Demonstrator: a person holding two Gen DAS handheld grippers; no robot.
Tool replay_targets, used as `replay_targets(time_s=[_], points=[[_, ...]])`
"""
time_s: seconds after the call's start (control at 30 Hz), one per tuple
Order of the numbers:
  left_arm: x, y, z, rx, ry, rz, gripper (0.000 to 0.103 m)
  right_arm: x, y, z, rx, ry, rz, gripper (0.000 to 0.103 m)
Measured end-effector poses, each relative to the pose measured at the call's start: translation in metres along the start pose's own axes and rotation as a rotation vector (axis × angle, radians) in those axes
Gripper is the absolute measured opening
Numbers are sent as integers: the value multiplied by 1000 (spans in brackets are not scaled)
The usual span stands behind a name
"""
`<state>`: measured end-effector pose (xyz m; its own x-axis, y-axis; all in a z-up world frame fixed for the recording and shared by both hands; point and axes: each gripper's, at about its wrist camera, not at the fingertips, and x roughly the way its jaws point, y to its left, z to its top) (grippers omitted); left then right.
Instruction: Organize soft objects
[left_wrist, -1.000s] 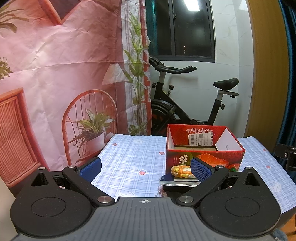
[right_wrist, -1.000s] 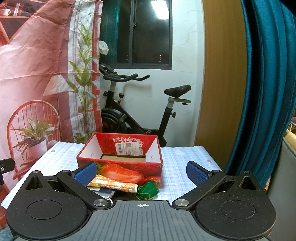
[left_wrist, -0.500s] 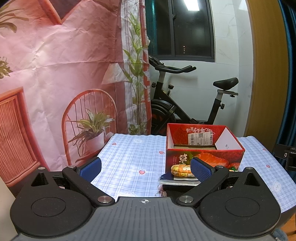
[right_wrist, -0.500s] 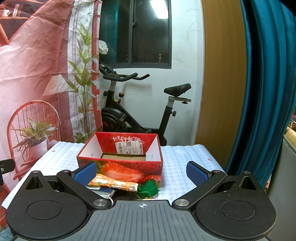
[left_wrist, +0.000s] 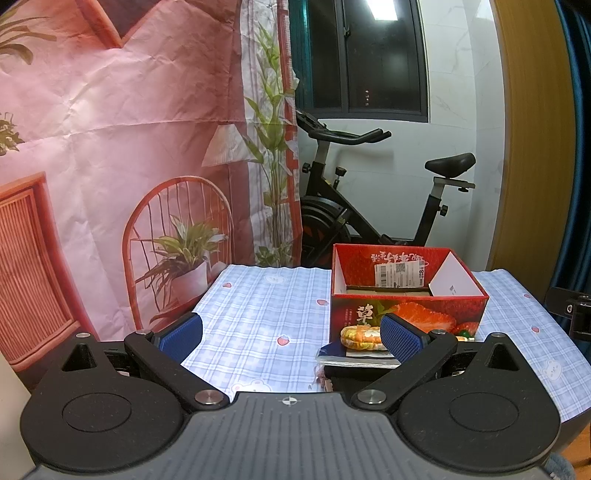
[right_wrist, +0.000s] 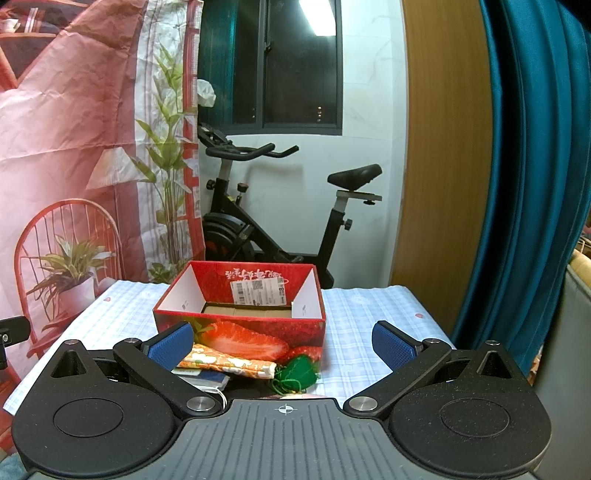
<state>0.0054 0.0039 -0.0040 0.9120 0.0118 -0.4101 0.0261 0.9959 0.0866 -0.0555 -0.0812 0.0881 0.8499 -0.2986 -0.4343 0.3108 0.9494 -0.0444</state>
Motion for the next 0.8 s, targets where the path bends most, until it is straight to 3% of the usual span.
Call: replay_targets(time_s=[0.8], points=[[0, -2, -3, -4, 3, -1, 103, 0, 0, 0, -1, -2, 2, 103]])
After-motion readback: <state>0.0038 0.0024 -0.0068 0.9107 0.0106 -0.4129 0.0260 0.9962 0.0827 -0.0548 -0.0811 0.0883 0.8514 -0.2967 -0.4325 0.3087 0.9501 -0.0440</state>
